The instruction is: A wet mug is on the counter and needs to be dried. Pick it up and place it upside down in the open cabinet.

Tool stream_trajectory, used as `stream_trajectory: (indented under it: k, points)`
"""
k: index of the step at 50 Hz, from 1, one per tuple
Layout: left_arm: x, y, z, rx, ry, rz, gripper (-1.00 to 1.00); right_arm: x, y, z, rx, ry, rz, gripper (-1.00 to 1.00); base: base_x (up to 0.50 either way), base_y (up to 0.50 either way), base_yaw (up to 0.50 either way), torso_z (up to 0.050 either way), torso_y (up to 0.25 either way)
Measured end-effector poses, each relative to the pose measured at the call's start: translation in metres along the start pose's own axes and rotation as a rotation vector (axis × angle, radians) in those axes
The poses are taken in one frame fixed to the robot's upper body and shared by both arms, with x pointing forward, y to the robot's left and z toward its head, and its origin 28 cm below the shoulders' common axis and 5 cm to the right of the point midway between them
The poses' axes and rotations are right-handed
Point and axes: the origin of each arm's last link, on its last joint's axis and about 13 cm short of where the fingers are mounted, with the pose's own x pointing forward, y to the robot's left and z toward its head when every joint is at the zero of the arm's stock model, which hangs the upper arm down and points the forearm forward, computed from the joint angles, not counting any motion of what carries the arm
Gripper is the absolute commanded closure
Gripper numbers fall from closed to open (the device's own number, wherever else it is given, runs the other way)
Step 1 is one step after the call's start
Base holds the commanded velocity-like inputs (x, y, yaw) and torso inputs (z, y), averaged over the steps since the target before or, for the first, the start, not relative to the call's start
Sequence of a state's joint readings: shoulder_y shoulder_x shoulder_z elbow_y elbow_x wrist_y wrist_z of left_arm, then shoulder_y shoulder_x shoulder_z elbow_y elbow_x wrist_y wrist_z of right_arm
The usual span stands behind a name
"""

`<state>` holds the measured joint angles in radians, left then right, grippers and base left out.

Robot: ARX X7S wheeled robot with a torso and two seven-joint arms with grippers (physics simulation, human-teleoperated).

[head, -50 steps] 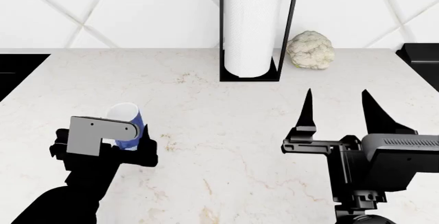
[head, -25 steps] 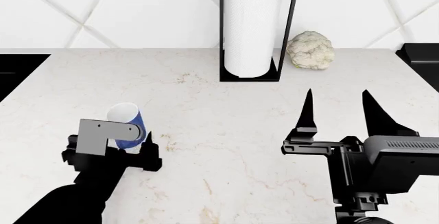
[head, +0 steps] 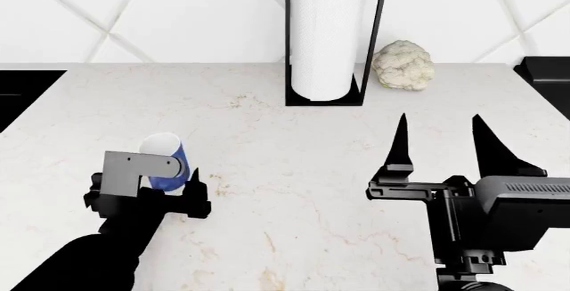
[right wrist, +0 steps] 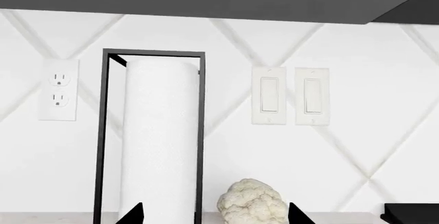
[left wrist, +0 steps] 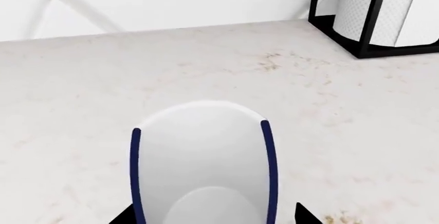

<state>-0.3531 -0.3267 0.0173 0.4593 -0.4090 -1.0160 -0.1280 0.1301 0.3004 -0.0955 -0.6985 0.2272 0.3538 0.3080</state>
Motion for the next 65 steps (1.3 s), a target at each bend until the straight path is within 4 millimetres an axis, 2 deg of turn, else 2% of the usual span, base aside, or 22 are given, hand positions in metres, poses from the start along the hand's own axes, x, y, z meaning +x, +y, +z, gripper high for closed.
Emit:
stream_trajectory:
  k: [14,15,37,46,52,65]
  points:
    - [0.002,0.001,0.001,0.019,-0.007,0.02,-1.0,-0.001,0.0,0.0,0.004,-0.004,-0.005,-1.0,0.0,0.0,0.0,0.0,-0.004]
    - [0.002,0.001,0.001,0.021,-0.007,0.021,1.0,-0.001,0.0,0.0,0.004,-0.005,-0.006,-1.0,0.0,0.0,0.0,0.0,-0.011]
    - [0.003,0.001,0.001,0.047,-0.02,0.029,1.0,-0.003,-0.001,0.002,0.009,-0.011,-0.012,-1.0,0.0,0.0,0.0,0.0,-0.003]
    - [0.007,0.009,0.006,0.088,-0.02,0.069,1.0,-0.003,0.0,0.002,0.009,-0.013,-0.011,-1.0,0.0,0.0,0.0,0.0,-0.002]
    - [0.007,0.02,0.022,0.15,-0.062,0.137,1.0,-0.003,0.0,0.003,0.009,-0.014,-0.01,-1.0,0.0,0.0,0.0,0.0,0.0]
    - [-0.001,0.031,0.075,0.294,-0.258,0.191,1.0,-0.002,0.0,0.004,0.005,-0.014,-0.004,-1.0,0.0,0.0,0.0,0.0,0.0]
